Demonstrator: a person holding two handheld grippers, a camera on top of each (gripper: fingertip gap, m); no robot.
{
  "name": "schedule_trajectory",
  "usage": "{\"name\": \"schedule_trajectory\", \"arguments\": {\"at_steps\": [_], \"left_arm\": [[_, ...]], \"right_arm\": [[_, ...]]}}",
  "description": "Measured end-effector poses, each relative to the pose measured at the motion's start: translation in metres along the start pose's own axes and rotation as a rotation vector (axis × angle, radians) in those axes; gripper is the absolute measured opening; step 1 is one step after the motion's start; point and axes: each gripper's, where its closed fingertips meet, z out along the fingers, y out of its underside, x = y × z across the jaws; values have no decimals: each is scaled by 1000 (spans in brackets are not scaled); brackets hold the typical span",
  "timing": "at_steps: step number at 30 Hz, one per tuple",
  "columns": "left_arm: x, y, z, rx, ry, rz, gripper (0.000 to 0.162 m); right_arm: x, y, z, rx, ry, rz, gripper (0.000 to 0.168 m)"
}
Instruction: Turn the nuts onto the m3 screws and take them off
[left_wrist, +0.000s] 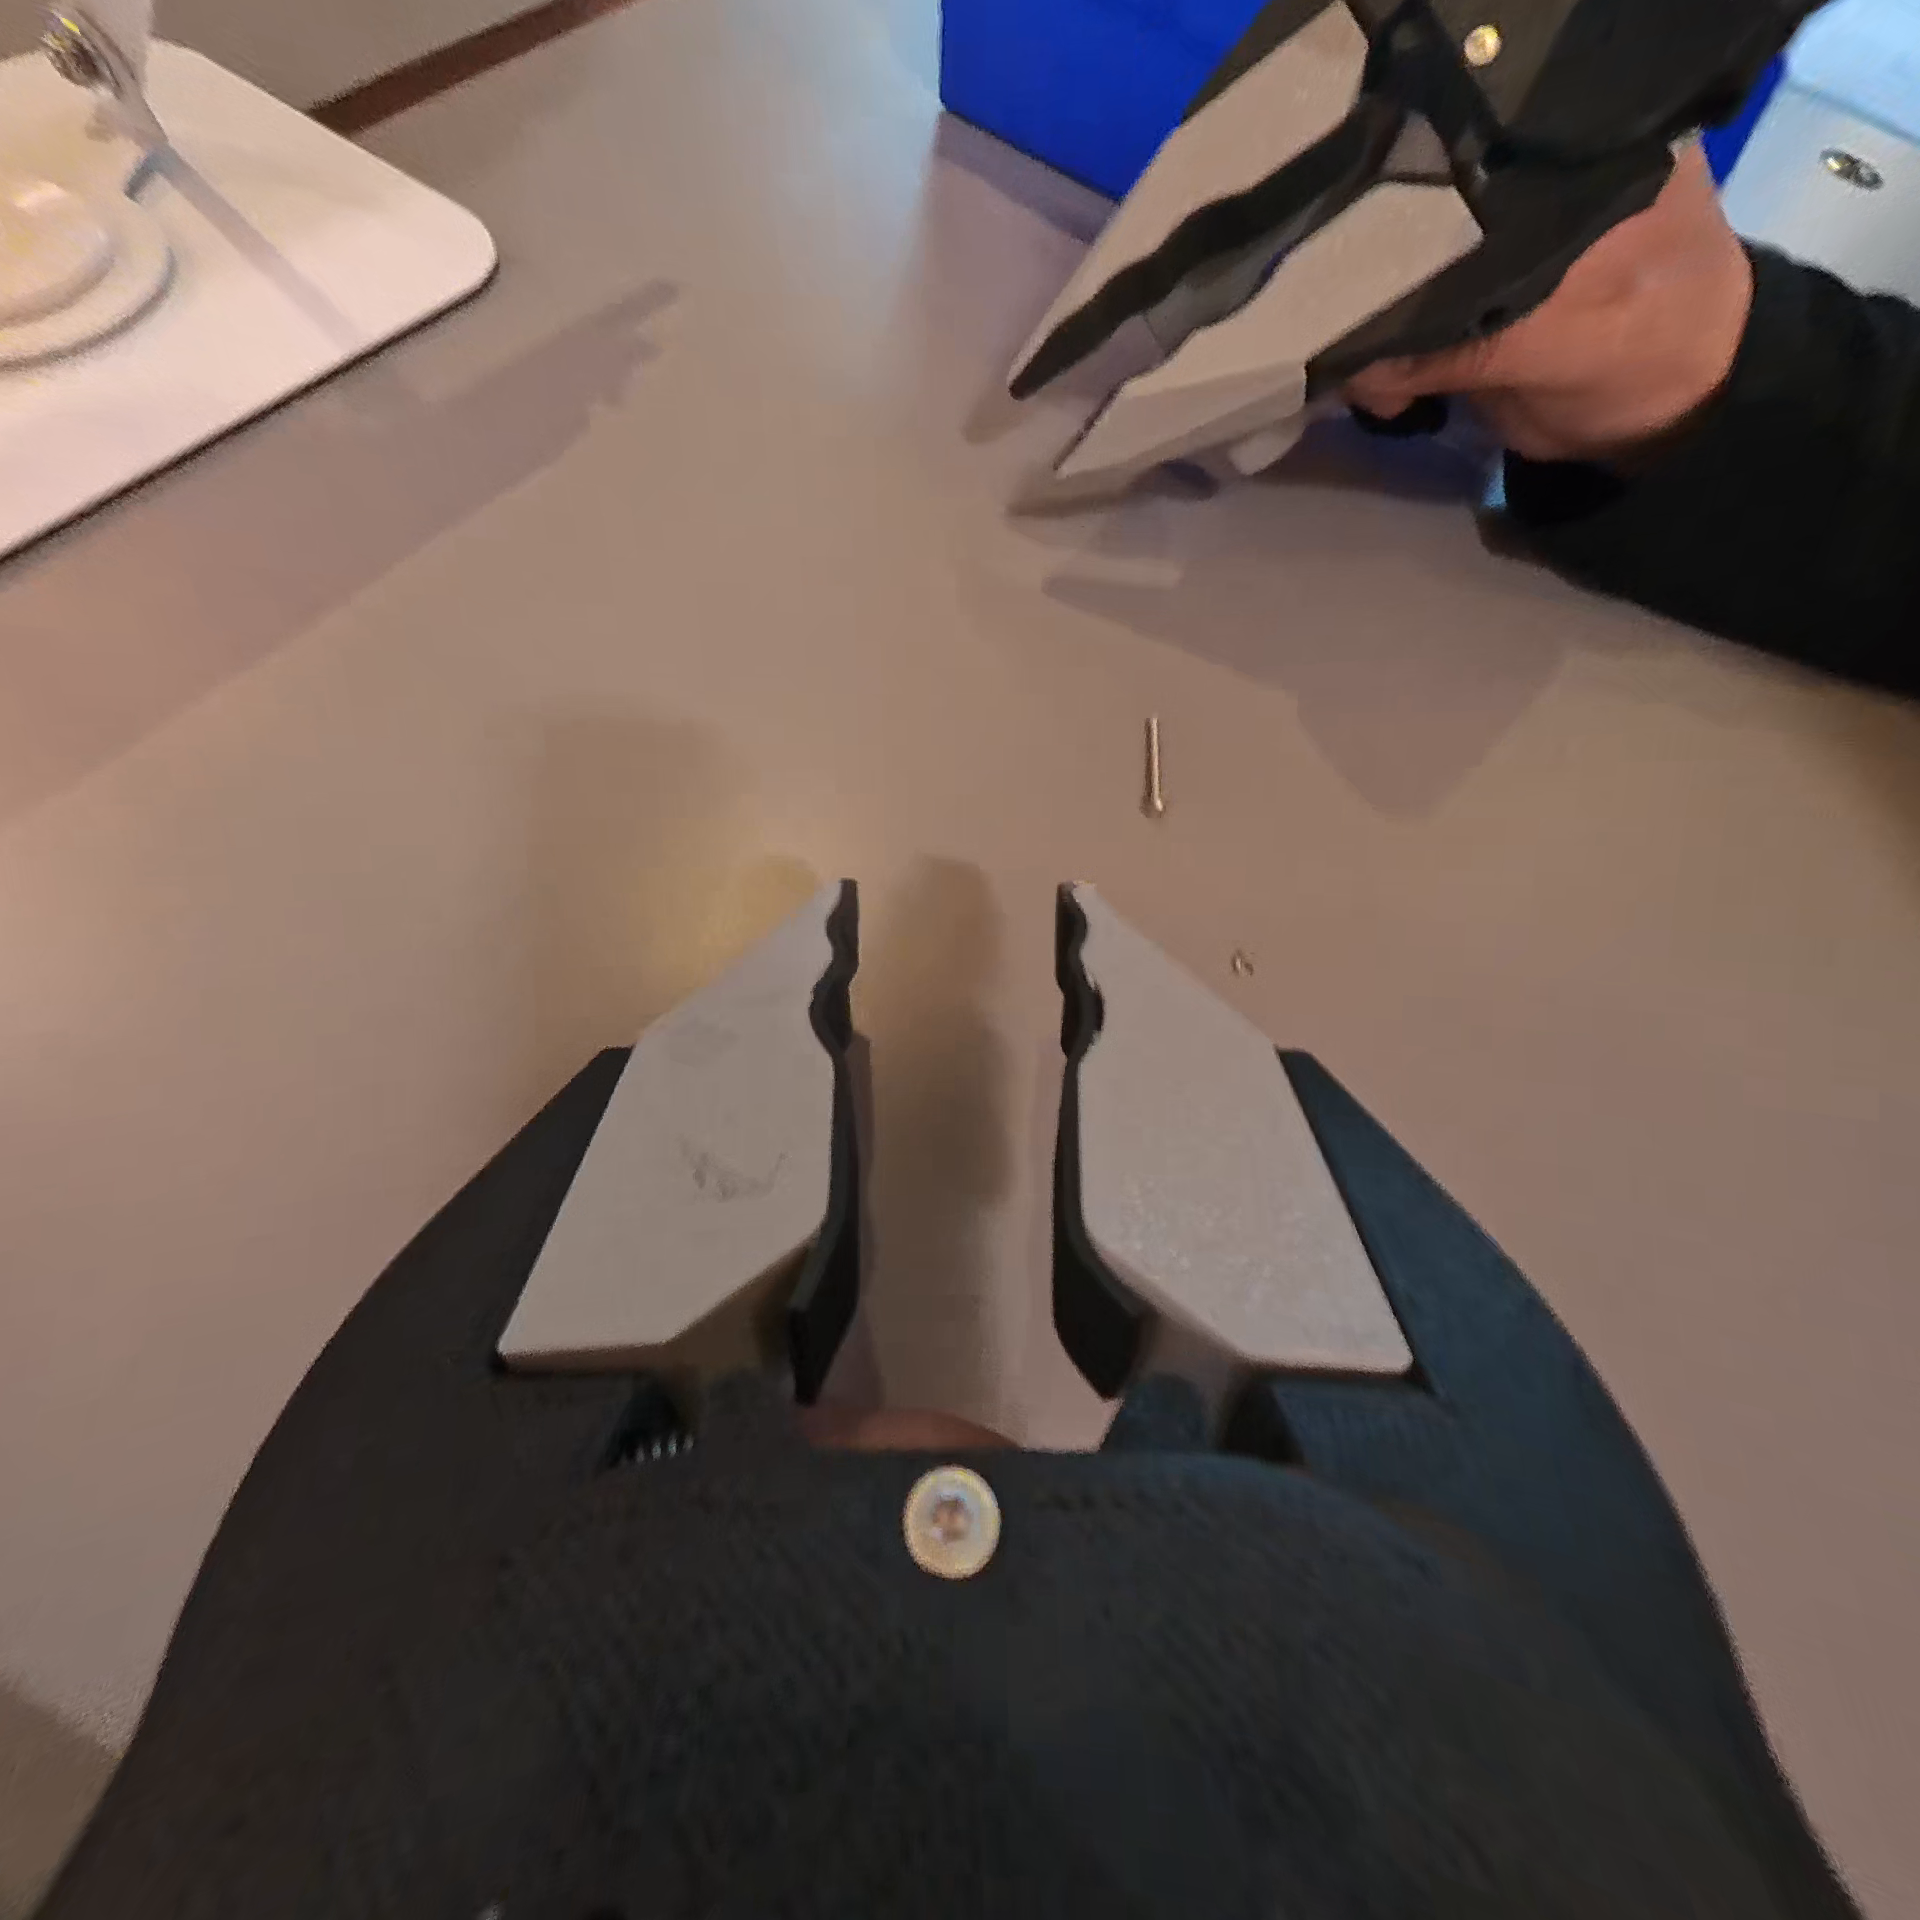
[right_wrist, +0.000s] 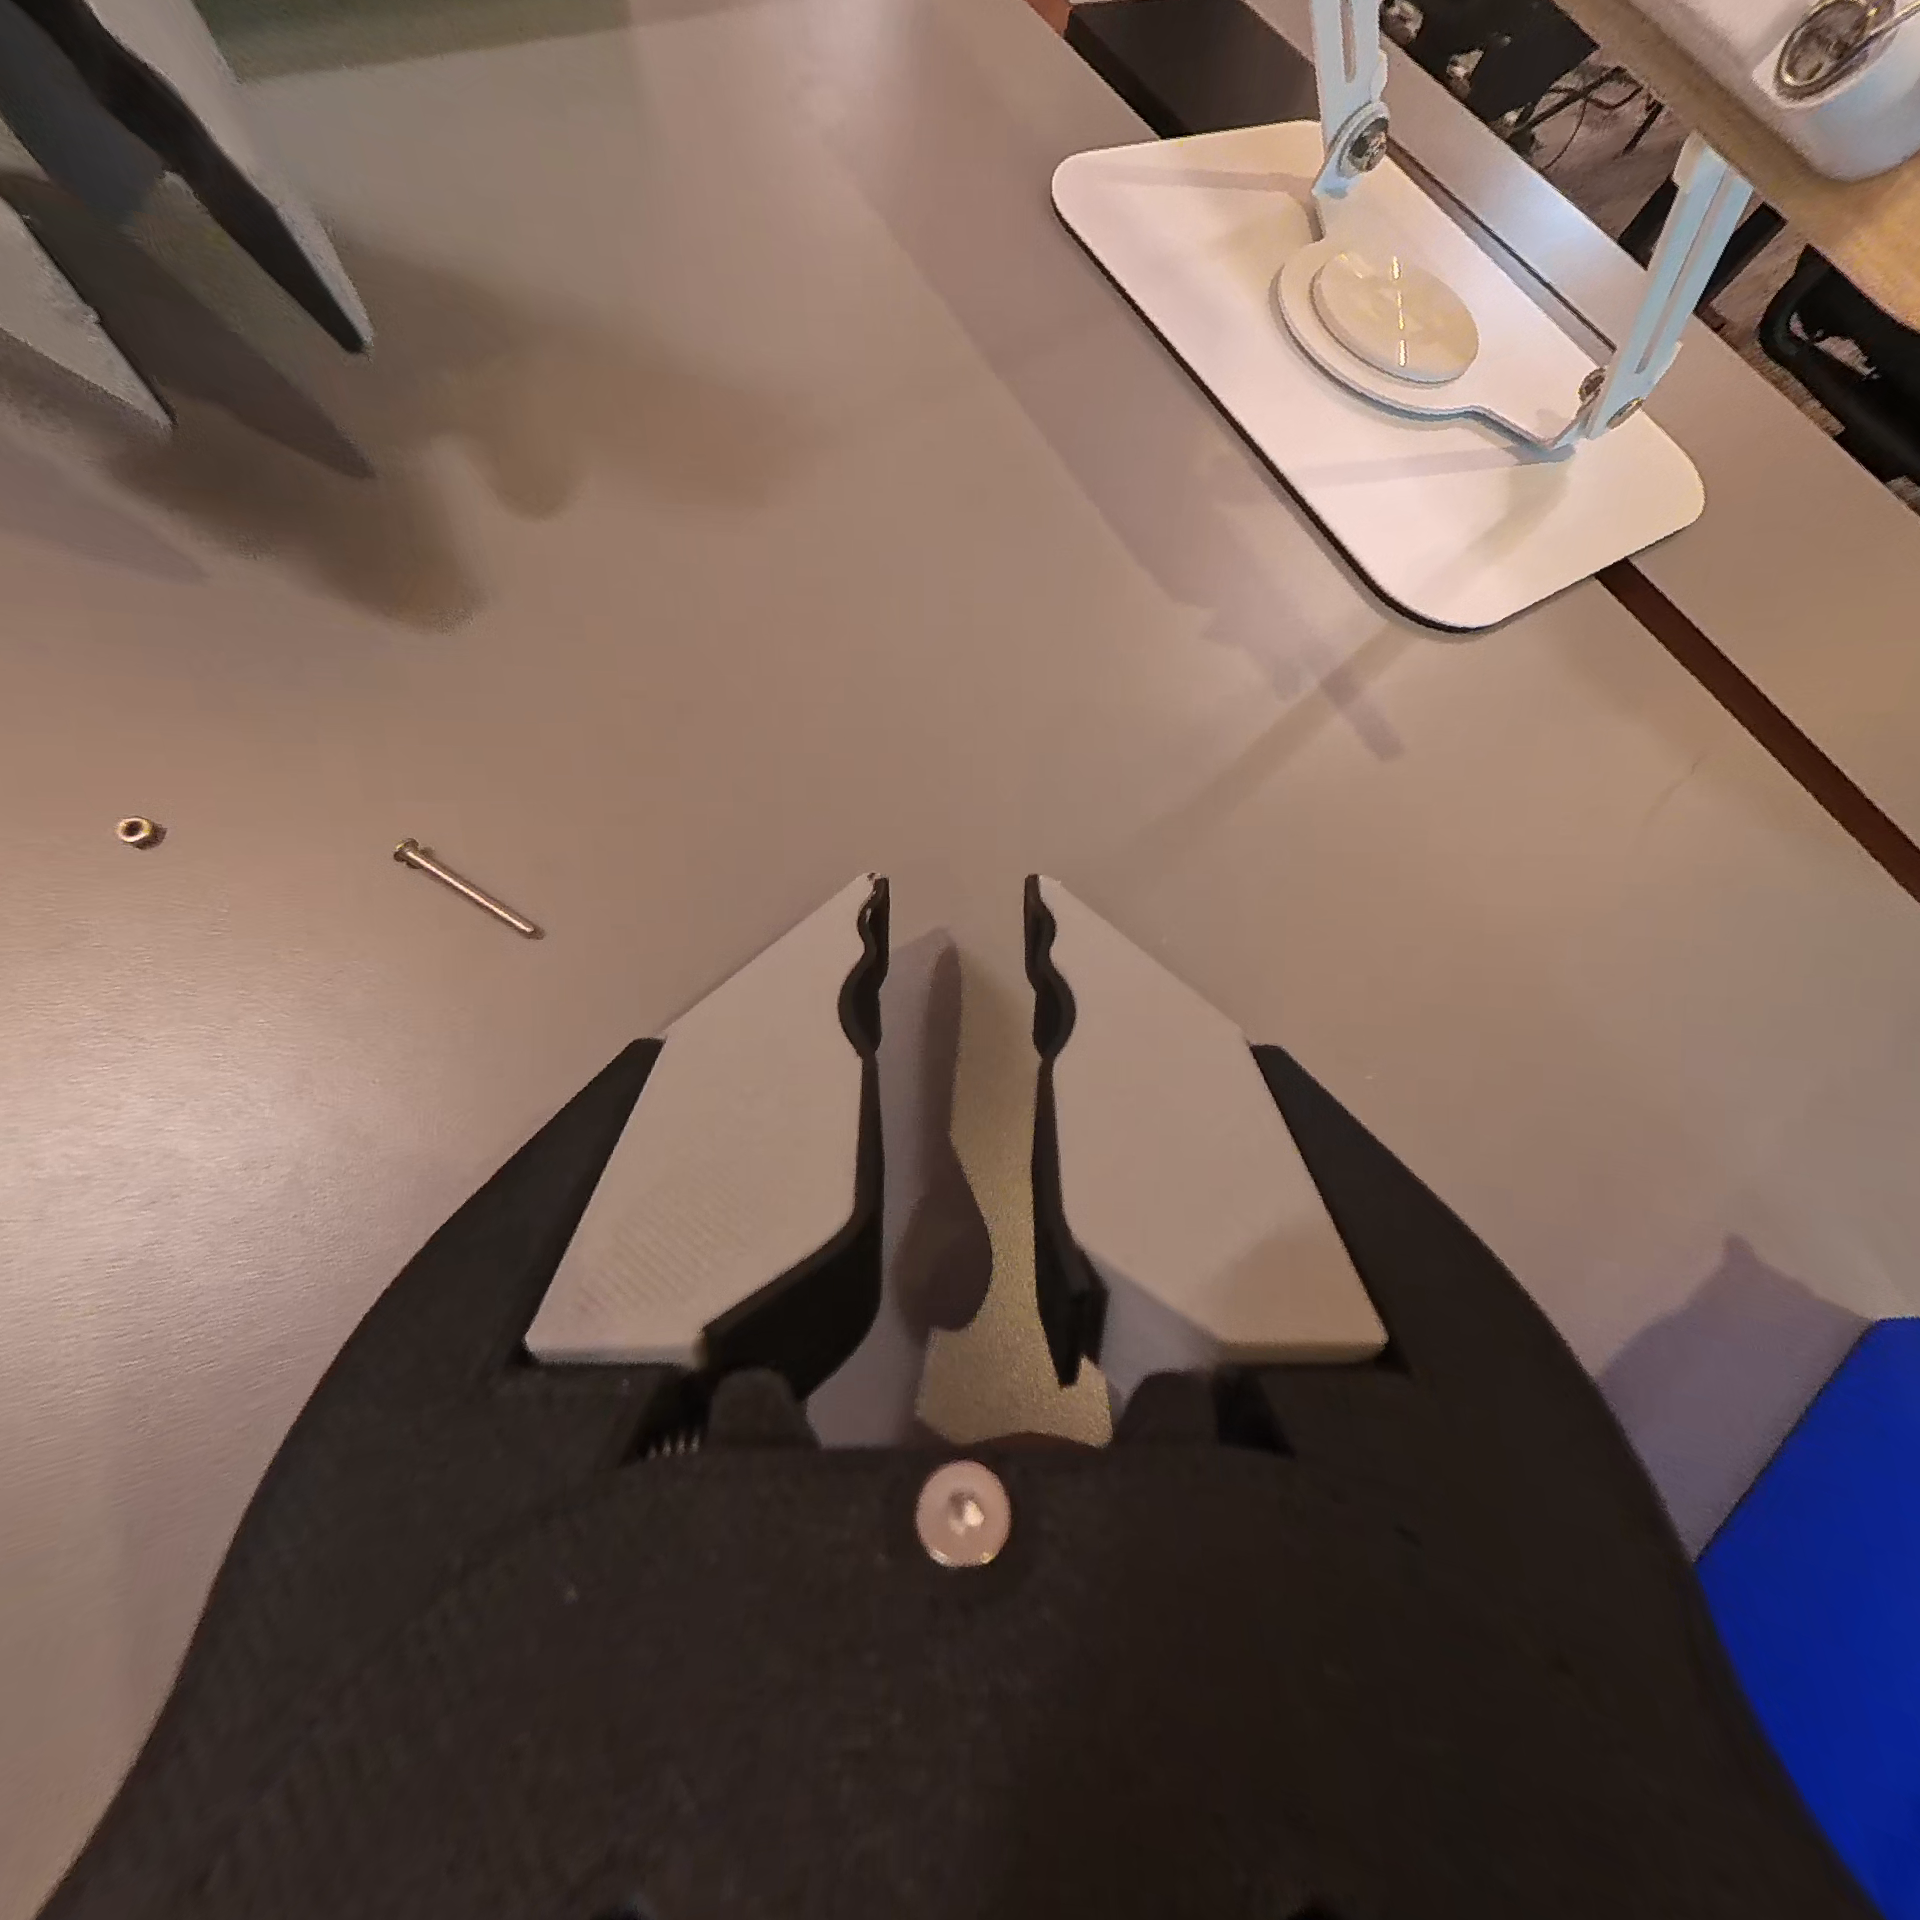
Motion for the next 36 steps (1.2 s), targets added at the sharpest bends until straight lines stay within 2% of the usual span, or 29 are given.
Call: {"name": "schedule_trajectory", "arguments": {"at_steps": [4,8,13,18,21,23,32,36], "left_arm": [[-3,-20,18,17,-113,-6,34],[20,-24,43,-41,-61,14,31],[43,-10,67,-195,-13,111,29],[51,0,75,-262,0,146,23],[49,4,79,-278,-19,180,6],[48,4,79,-274,-24,204,1],[53,6,76,-222,17,231,0],[51,6,71,-183,14,225,0]], "right_arm": [[0,-2,-1,5,7,-4,23],[1,-4,-4,13,14,-6,22],[-1,-8,-6,27,7,-2,22],[-5,-13,-8,42,0,-10,22],[-7,-14,-8,42,-3,-15,22],[-8,-15,-8,44,-5,-17,21],[-13,-17,-7,64,-64,33,21],[-31,-29,-11,135,-196,95,22]]}}
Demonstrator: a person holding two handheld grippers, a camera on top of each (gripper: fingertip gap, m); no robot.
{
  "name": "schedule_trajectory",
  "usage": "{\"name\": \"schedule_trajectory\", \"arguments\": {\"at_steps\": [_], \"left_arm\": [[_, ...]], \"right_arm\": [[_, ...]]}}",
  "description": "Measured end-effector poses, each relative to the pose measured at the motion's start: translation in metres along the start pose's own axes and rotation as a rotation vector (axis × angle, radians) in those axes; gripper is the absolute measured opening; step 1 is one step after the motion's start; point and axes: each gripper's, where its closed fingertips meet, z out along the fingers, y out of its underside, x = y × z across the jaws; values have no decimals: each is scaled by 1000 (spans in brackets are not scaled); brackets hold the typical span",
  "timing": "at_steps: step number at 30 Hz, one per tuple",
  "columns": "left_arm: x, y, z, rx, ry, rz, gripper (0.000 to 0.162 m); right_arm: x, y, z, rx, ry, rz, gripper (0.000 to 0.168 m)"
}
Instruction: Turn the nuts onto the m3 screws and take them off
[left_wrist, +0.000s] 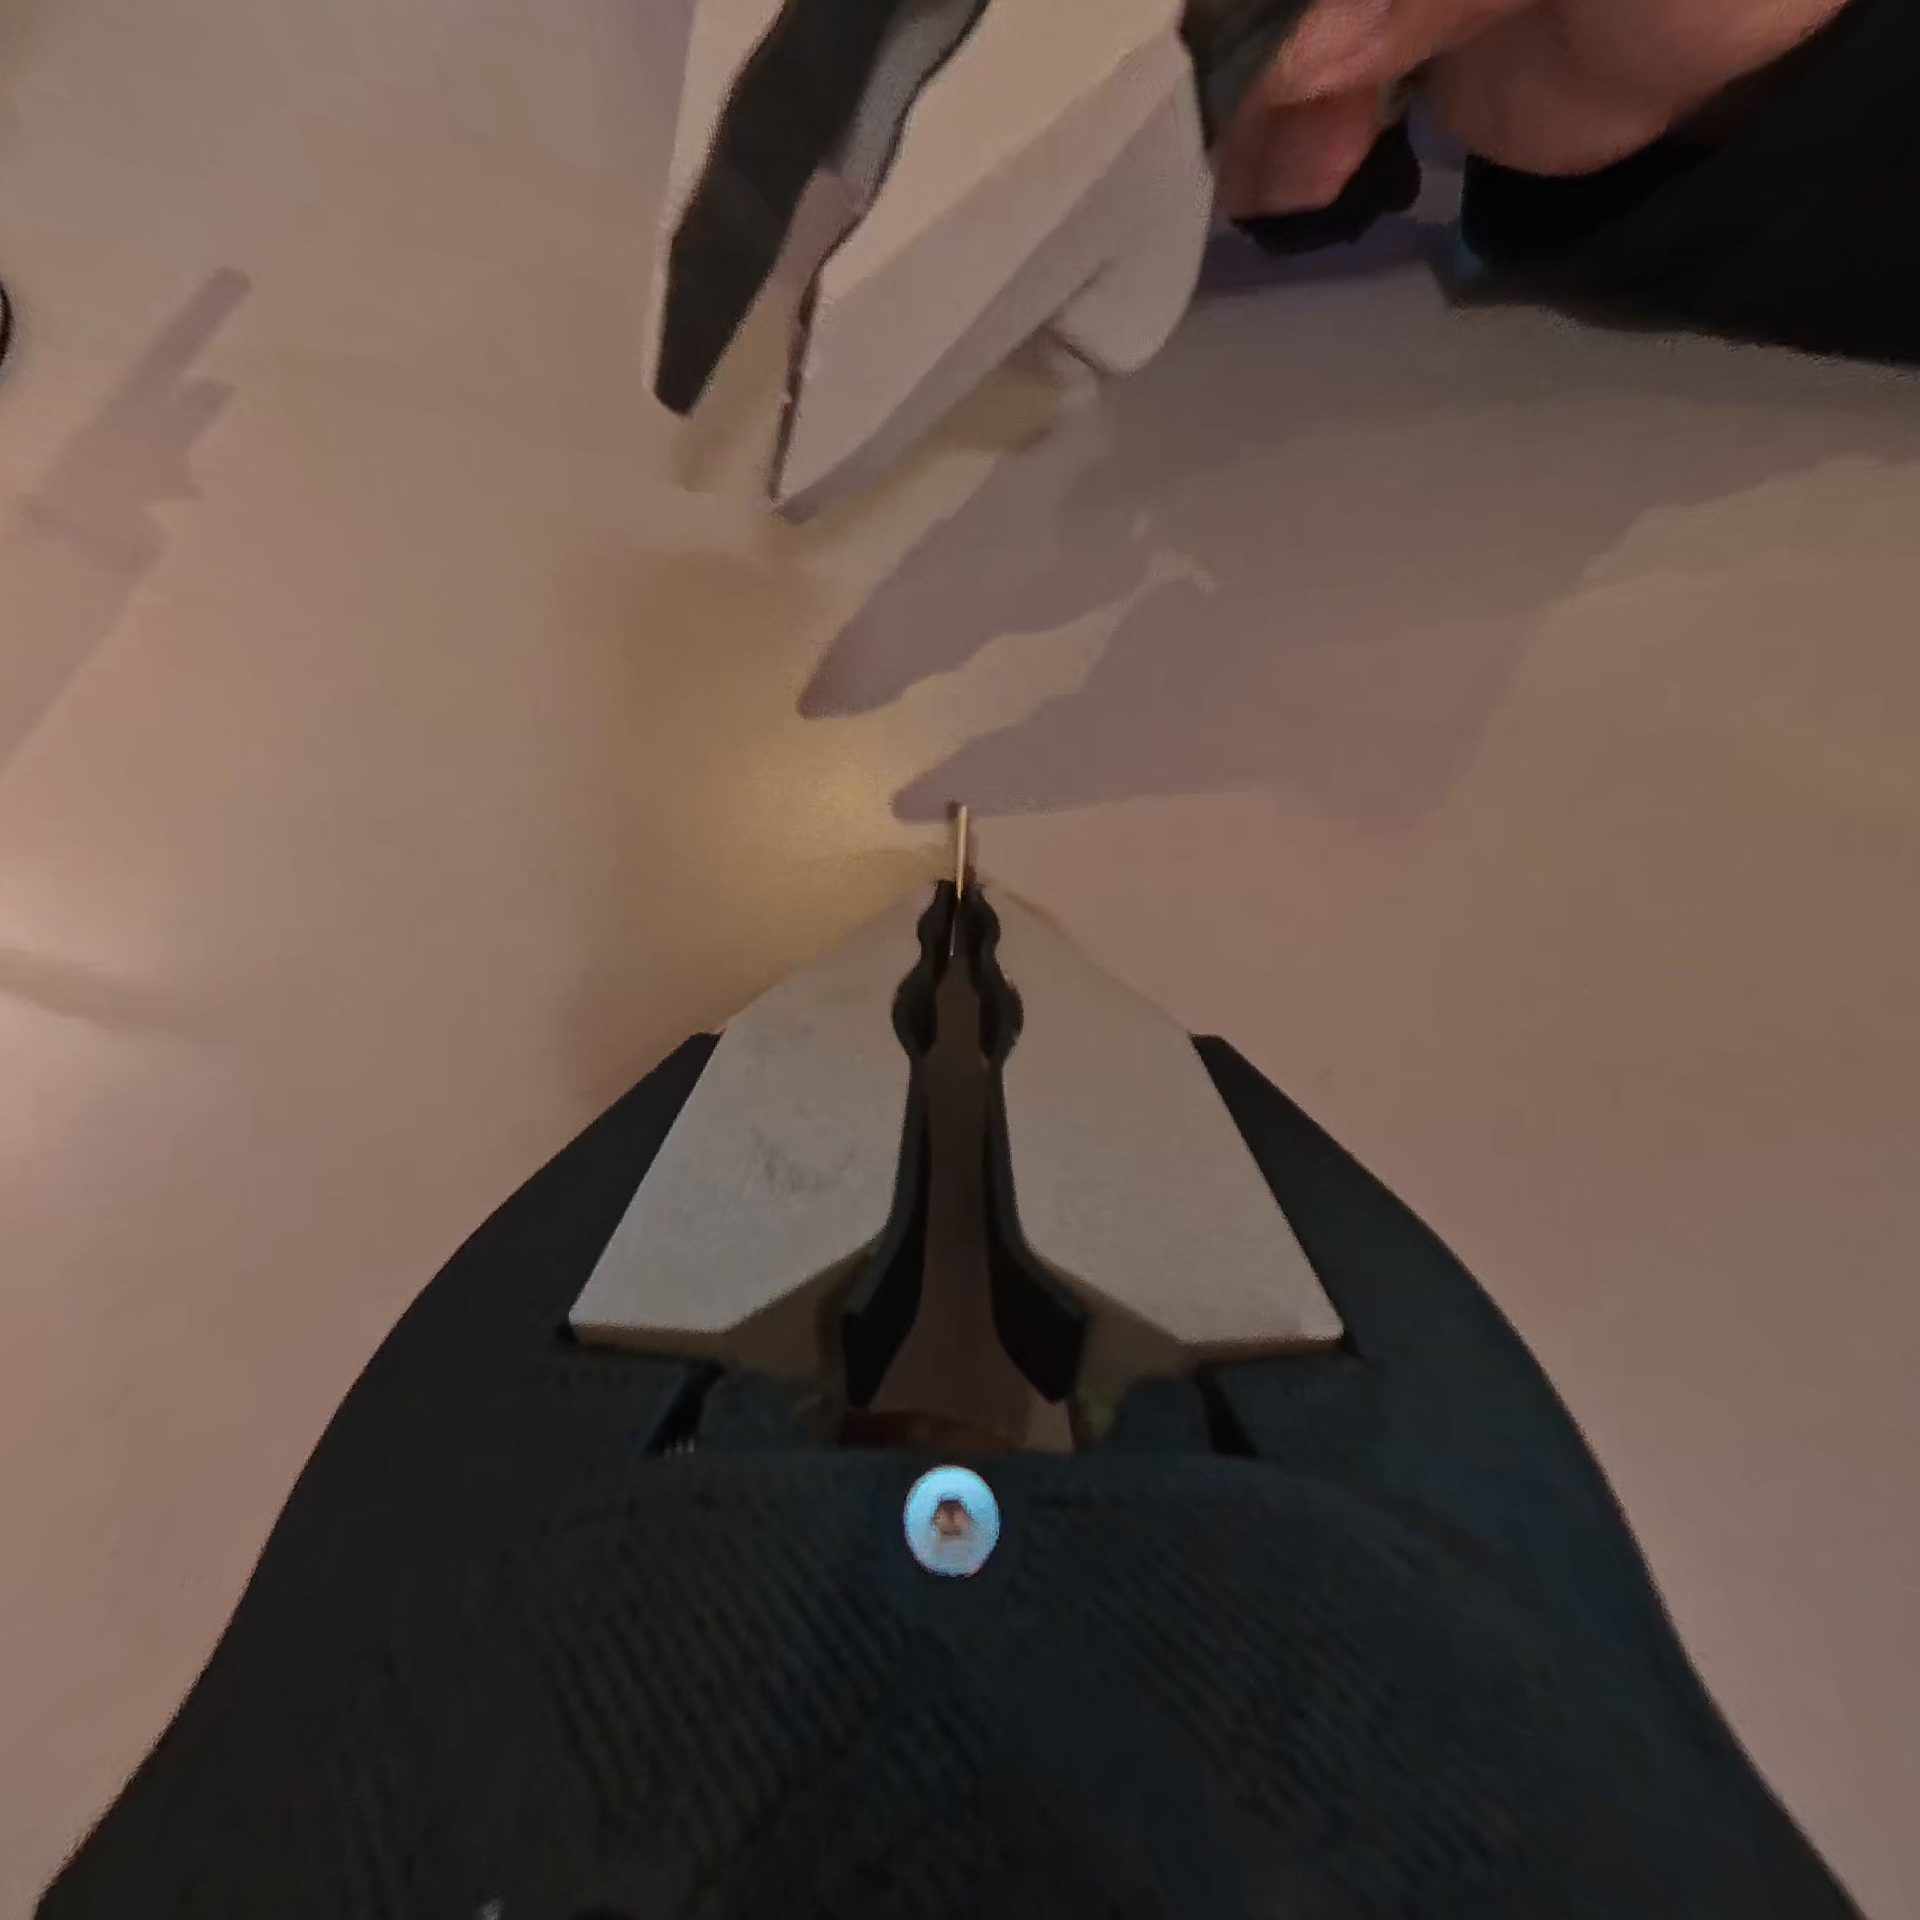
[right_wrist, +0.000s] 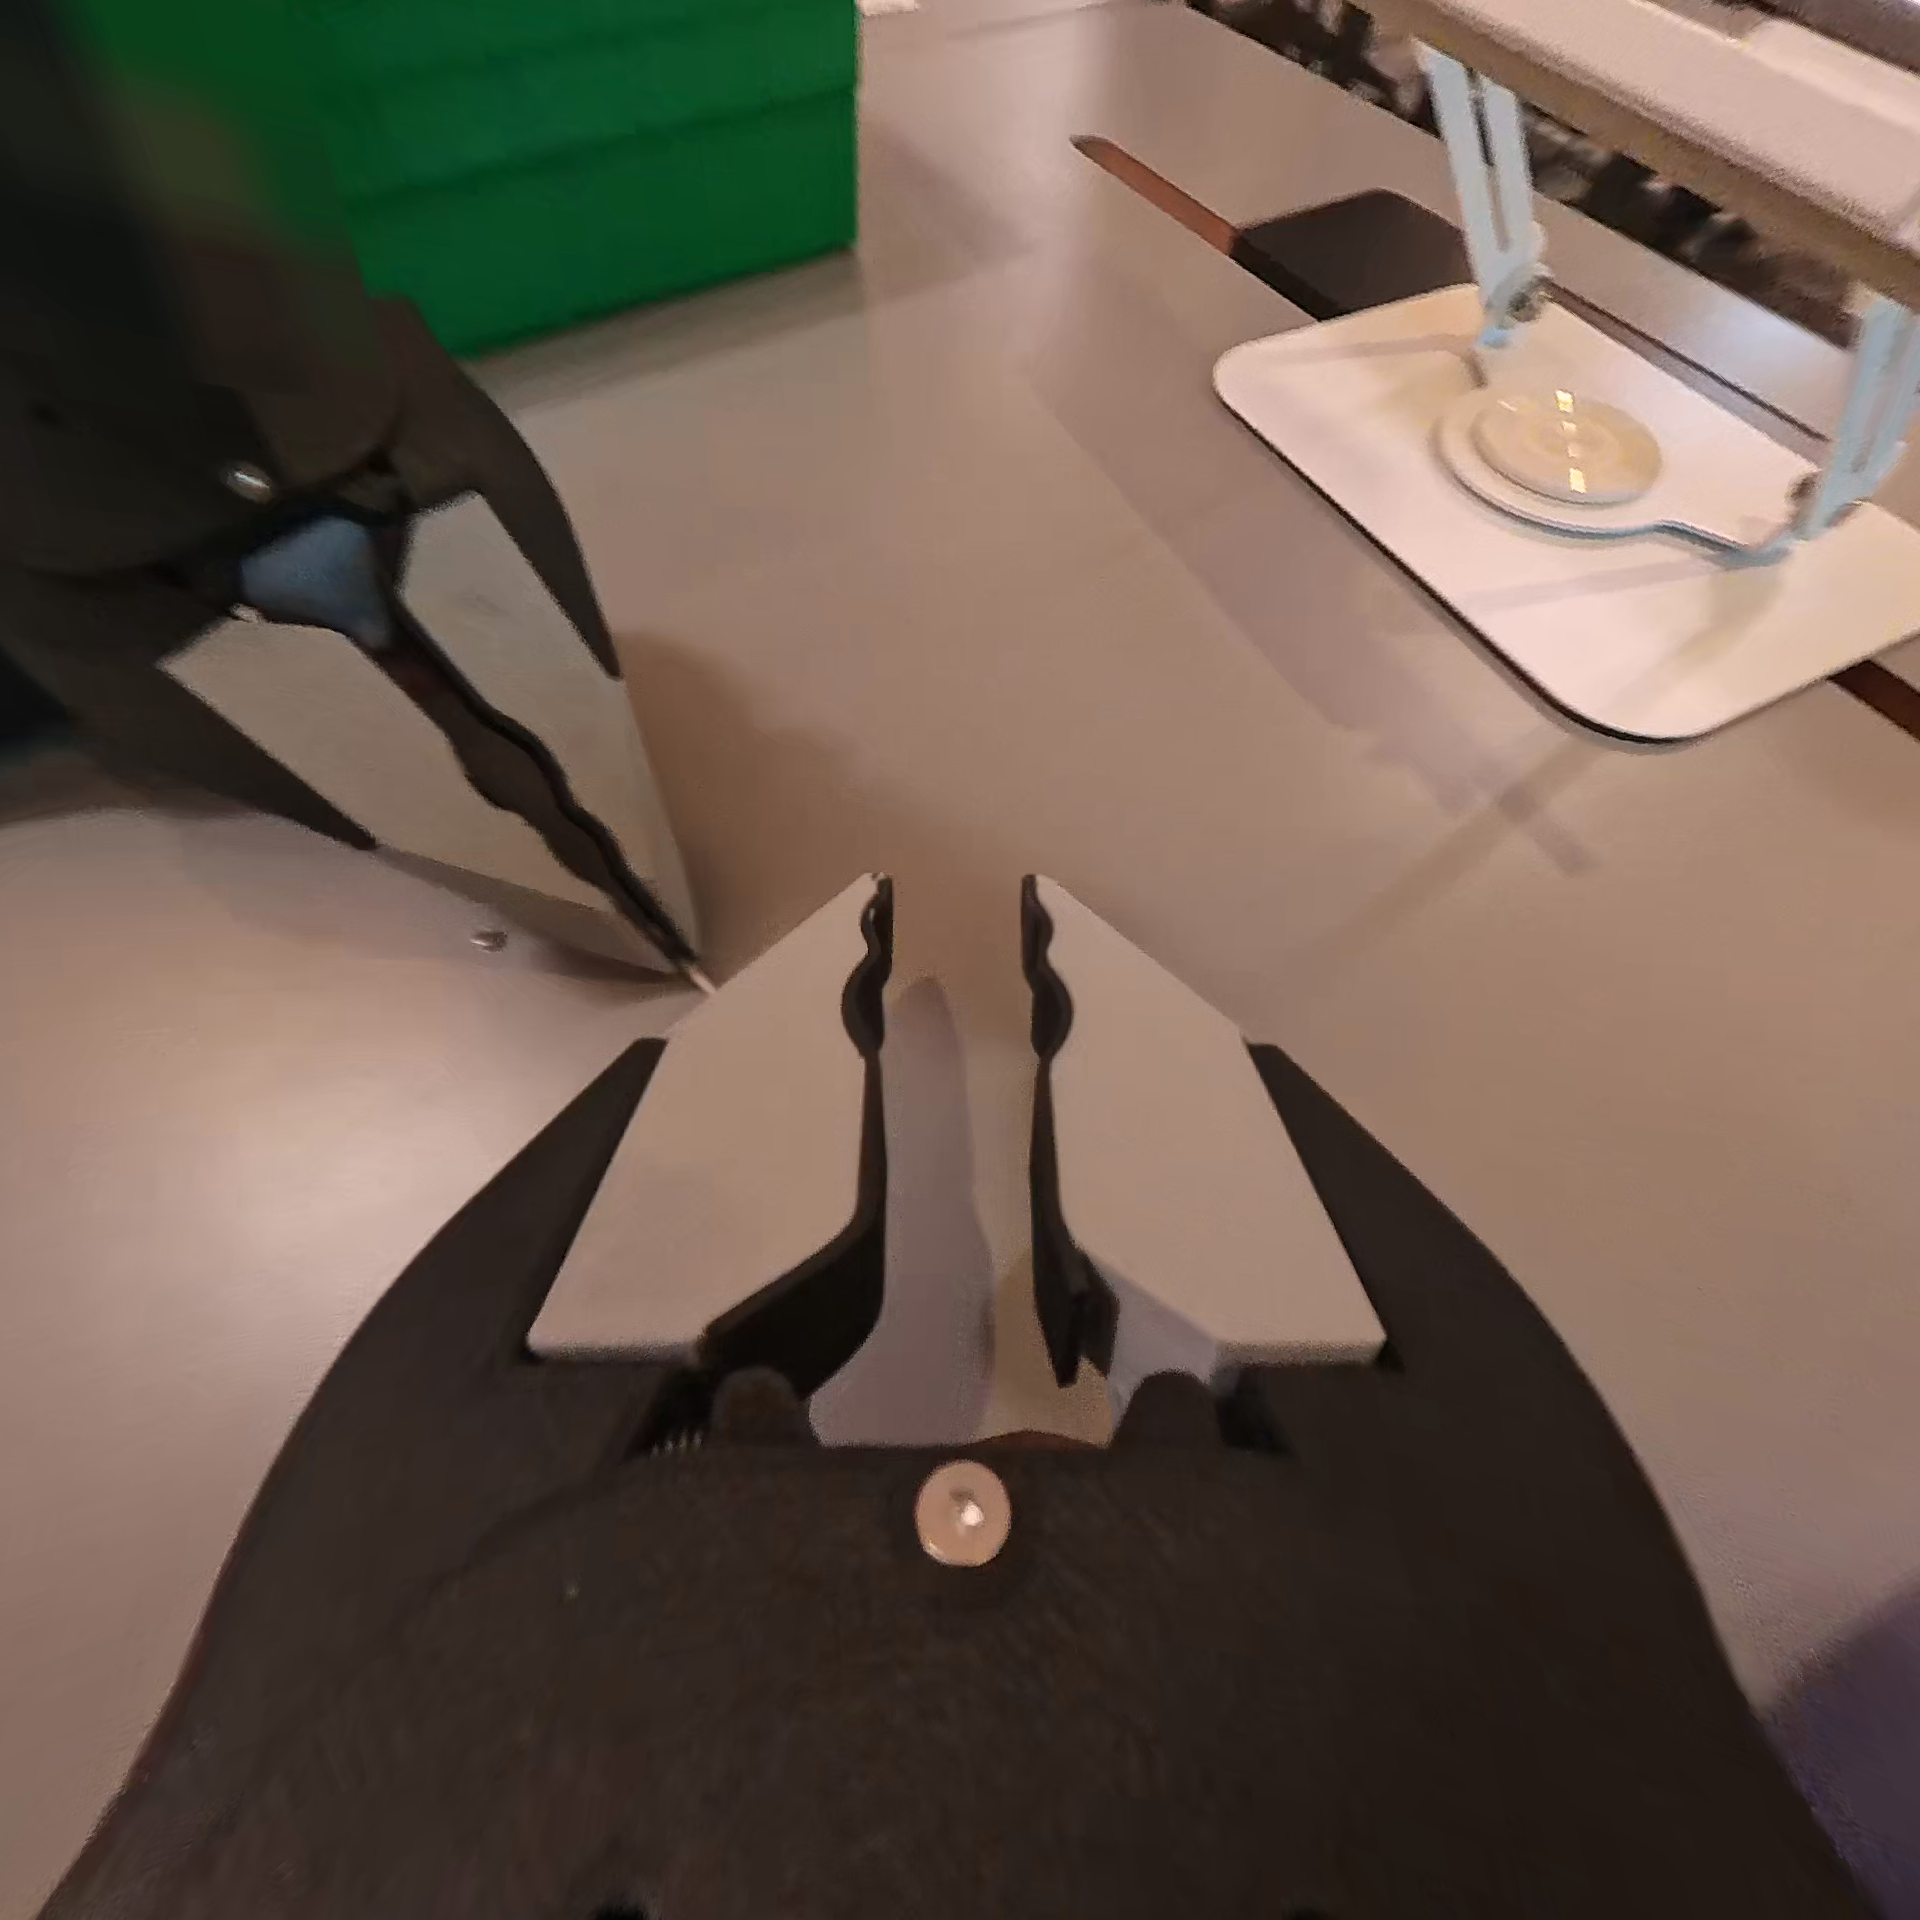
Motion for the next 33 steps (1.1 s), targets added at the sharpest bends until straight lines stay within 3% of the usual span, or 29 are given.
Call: {"name": "schedule_trajectory", "arguments": {"at_steps": [11,16,33], "left_arm": [[-29,-44,-39,307,-159,-7,0],[-26,-66,-57,476,-116,-81,0],[-14,-72,-57,509,-15,-156,0]], "right_arm": [[-27,-26,-9,170,-307,296,26],[-32,-40,-18,253,-395,375,25],[-48,-47,-17,286,-494,453,15]]}}
